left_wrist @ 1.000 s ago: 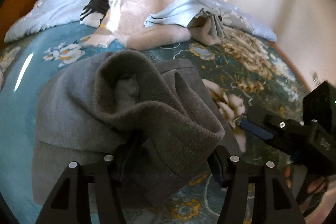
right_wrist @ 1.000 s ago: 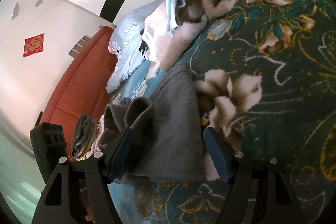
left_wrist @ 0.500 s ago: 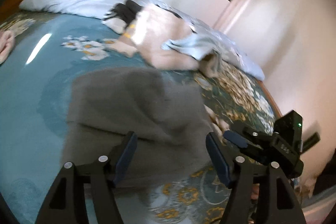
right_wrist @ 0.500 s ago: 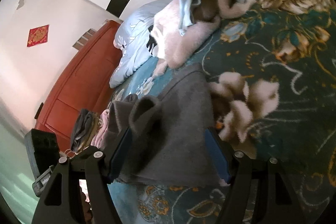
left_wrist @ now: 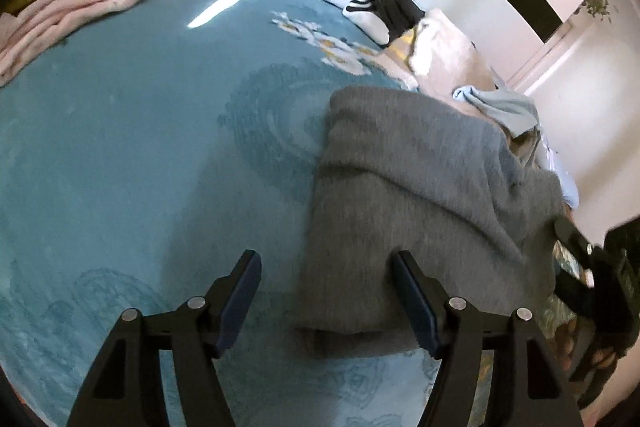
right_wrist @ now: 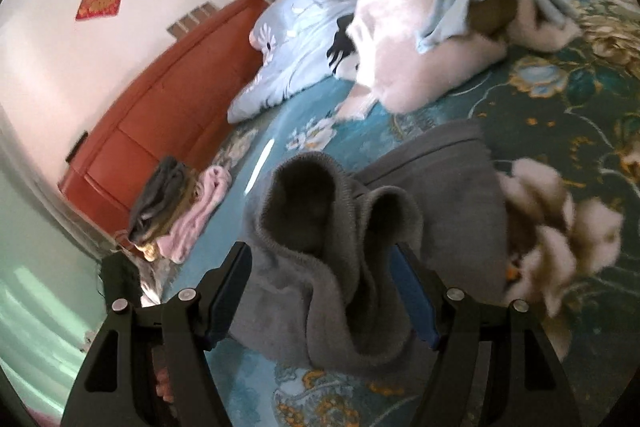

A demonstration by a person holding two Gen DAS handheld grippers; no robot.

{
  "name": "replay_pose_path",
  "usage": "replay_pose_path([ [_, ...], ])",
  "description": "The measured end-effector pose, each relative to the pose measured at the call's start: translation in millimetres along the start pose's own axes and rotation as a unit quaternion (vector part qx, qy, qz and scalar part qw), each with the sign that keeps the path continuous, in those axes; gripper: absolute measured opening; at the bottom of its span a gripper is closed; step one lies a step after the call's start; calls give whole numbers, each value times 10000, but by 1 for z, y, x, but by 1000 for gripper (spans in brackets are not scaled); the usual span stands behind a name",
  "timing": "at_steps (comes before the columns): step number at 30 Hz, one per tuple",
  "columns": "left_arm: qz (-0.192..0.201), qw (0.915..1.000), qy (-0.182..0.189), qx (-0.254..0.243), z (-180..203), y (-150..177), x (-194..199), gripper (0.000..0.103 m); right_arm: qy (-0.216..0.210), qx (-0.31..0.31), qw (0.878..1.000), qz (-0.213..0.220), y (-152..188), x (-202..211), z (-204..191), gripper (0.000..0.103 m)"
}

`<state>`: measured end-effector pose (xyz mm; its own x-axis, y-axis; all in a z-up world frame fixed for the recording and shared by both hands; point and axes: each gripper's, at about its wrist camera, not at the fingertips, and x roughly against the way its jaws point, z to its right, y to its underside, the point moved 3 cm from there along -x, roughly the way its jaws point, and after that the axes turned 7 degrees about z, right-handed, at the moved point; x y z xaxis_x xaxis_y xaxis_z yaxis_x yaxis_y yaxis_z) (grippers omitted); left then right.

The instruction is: Fold clothes

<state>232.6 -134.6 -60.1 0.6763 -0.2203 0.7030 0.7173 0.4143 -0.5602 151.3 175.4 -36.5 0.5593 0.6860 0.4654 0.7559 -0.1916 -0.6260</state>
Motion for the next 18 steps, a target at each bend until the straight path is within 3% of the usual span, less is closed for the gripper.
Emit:
replay_pose_path([
  [6, -7, 10000, 70, 33, -2, 4, 0, 72, -139, 82, 9994, -294, -10, -27, -8, 73],
  [11, -24, 9999, 109, 76, -5, 4, 2, 72, 59, 271, 9977, -626, -6, -51, -16, 73],
  [12, -20, 9999, 111, 74, -5, 5, 2, 72, 97, 330, 9972, -670, -5, -54, -18, 67],
  [13, -15, 9999, 112, 72, -6, 5, 3, 72, 197, 393, 9967, -686, -5, -57, -20, 49],
  [15, -16, 9999, 129, 47, -5, 5, 2, 72, 364, 313, 9966, -669, -13, -57, -17, 29],
  [16, -21, 9999, 164, 35, -4, 5, 3, 72, 437, 251, 9966, -659, -18, -57, -15, 21],
  [18, -53, 9996, 292, 40, -2, 7, 4, 72, 238, 6, 9983, -531, -32, -47, -14, 20],
])
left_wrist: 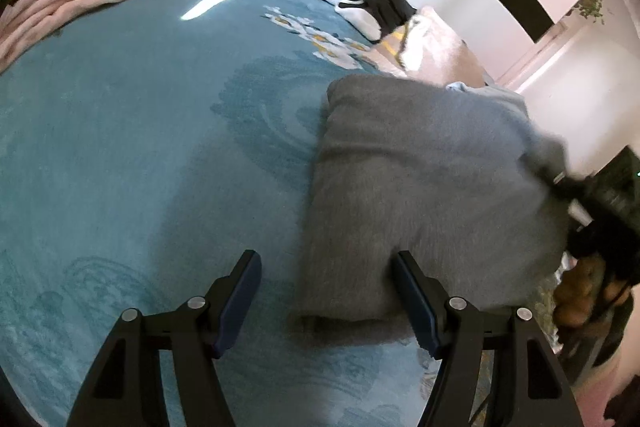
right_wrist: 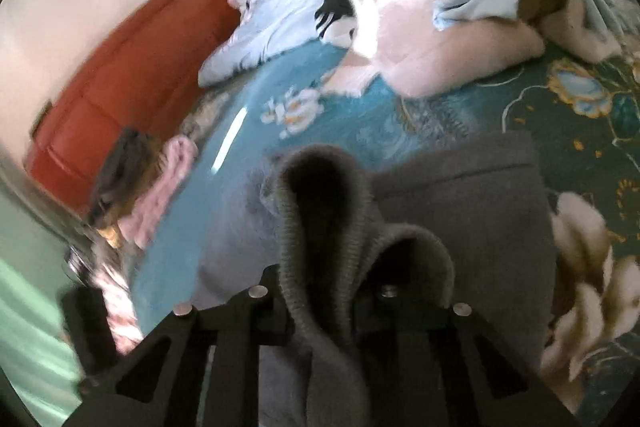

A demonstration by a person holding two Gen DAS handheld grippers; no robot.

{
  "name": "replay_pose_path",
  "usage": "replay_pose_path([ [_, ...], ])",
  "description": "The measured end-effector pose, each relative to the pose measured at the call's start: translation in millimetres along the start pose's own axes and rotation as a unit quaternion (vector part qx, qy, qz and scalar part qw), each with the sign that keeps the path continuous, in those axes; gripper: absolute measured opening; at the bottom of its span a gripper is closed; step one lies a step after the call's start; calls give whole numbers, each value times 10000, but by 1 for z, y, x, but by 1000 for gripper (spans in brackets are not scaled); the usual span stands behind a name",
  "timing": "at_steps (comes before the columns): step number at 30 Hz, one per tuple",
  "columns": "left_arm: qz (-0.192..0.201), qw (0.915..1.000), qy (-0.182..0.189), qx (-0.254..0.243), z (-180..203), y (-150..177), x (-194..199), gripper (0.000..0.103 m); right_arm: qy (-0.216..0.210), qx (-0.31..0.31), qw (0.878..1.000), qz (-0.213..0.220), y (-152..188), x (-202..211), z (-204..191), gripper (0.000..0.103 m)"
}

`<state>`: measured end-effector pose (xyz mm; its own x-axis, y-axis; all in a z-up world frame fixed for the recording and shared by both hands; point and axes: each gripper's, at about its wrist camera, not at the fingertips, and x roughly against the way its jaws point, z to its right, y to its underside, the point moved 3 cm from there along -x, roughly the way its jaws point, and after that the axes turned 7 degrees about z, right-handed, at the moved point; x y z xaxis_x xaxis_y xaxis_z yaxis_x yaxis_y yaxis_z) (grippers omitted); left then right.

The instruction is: Fold clothes

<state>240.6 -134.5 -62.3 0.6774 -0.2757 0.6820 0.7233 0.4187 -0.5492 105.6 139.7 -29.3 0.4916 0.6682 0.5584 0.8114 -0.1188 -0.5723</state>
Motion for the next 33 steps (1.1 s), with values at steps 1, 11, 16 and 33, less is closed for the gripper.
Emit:
replay_pose_path([
  [1, -18, 10000, 83, 10, 1, 1, 1, 72, -182, -53, 9997, 148, -8, 11, -2, 19],
  [11, -198, 9984, 526, -71, 17, 6, -4, 74, 177, -1141, 9932, 137, -5, 17, 85, 19],
  [16, -159, 9975, 693, -5, 18, 1, 3, 73, -25, -1327, 9905, 346, -3, 26, 91, 19],
  [33, 649, 9927, 852, -548, 58, -66, 32, 73, 561, -1051, 9911, 597, -8, 51, 96, 19],
])
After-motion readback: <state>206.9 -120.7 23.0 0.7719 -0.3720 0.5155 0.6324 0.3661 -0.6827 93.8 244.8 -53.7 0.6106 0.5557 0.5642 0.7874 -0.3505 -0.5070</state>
